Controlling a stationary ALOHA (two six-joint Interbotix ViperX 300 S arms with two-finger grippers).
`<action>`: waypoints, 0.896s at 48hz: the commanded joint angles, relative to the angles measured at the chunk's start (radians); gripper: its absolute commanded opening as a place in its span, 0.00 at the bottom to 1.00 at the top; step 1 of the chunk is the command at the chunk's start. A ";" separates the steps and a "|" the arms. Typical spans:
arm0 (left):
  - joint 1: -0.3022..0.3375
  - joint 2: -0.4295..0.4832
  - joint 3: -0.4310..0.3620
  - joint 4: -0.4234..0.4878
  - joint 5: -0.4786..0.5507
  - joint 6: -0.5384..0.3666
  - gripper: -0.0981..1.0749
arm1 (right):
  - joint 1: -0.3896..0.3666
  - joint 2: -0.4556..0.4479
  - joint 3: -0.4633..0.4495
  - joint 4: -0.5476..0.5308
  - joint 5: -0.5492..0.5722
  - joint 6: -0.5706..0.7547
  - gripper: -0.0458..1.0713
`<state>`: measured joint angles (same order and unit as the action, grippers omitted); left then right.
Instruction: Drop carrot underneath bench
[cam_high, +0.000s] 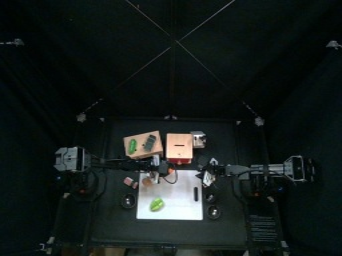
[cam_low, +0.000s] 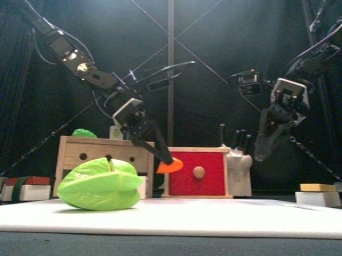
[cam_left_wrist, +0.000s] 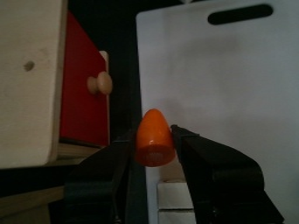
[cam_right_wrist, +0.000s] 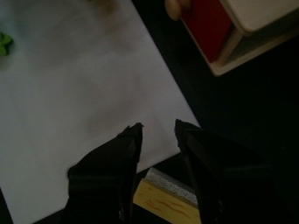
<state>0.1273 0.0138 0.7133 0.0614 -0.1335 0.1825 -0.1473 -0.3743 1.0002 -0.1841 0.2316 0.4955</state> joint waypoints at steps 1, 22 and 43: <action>-0.002 -0.080 0.040 -0.017 -0.077 0.000 0.67 | 0.002 -0.009 -0.023 0.002 -0.008 0.002 0.71; 0.025 -0.367 0.284 -0.092 -0.301 0.005 0.67 | 0.006 0.002 -0.026 0.008 -0.008 0.002 0.71; 0.175 -0.644 0.413 -0.109 -0.337 0.002 0.67 | 0.008 0.040 -0.029 0.003 -0.031 0.002 0.71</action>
<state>0.2930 -0.5983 1.1121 -0.0383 -0.4617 0.1841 -0.1427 -0.3267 0.9940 -0.1795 0.2117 0.4955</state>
